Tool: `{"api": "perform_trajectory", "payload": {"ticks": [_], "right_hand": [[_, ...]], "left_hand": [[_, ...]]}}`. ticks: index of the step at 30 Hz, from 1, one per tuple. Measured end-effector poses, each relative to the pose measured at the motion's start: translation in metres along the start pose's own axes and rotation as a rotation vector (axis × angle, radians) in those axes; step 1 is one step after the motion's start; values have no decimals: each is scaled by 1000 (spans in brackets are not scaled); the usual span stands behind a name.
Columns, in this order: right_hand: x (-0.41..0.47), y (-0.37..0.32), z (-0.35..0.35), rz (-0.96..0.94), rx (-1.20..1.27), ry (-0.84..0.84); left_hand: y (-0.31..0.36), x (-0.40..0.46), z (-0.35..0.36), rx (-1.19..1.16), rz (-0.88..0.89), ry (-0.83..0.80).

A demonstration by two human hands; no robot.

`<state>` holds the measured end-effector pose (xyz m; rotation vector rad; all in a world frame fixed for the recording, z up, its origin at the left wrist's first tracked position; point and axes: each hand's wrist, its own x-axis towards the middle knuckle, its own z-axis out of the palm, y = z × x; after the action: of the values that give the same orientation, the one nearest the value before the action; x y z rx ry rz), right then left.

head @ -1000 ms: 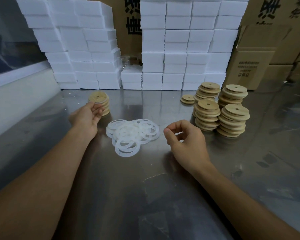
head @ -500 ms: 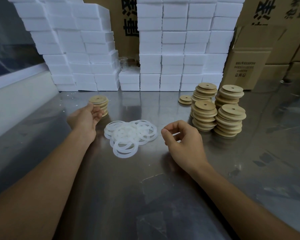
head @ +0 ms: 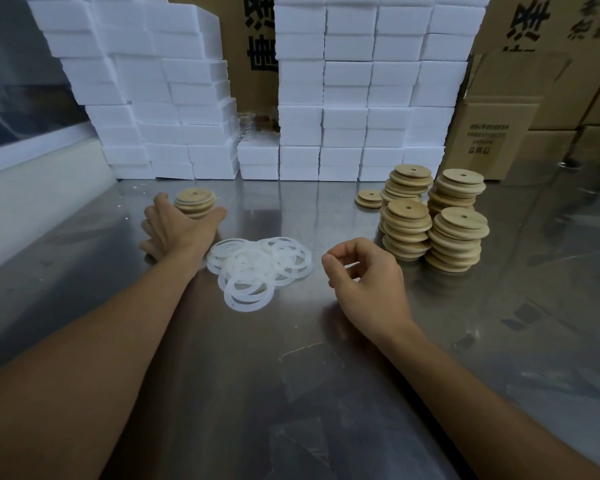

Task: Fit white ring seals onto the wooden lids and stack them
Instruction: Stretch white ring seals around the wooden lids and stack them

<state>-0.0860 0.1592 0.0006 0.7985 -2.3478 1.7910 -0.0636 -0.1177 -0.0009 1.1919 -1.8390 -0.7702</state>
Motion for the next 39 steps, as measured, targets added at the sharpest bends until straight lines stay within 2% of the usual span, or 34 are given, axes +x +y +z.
{"api": "perform_trajectory", "payload": {"ticks": [5,16,21,30,35,39], "right_hand": [[1,0,0,-6,-5,-2],[2,2,0,-7,13,22],[8,3,-3,-69,-31,142],[27,17,-30,-157,-310,417],[30,24,-31,-61,-440,258],[32,28,-31,-26,-496,227]], "left_hand": [[1,6,3,76,-7,-25],[0,2,-3,-28,-34,18],[-3,-7,-10,-194,-16,59],[-12,-38,-26,-205,29,-42],[-16,-54,-29,-203,115,-174],[-16,-63,-34,-205,164,-196]]}}
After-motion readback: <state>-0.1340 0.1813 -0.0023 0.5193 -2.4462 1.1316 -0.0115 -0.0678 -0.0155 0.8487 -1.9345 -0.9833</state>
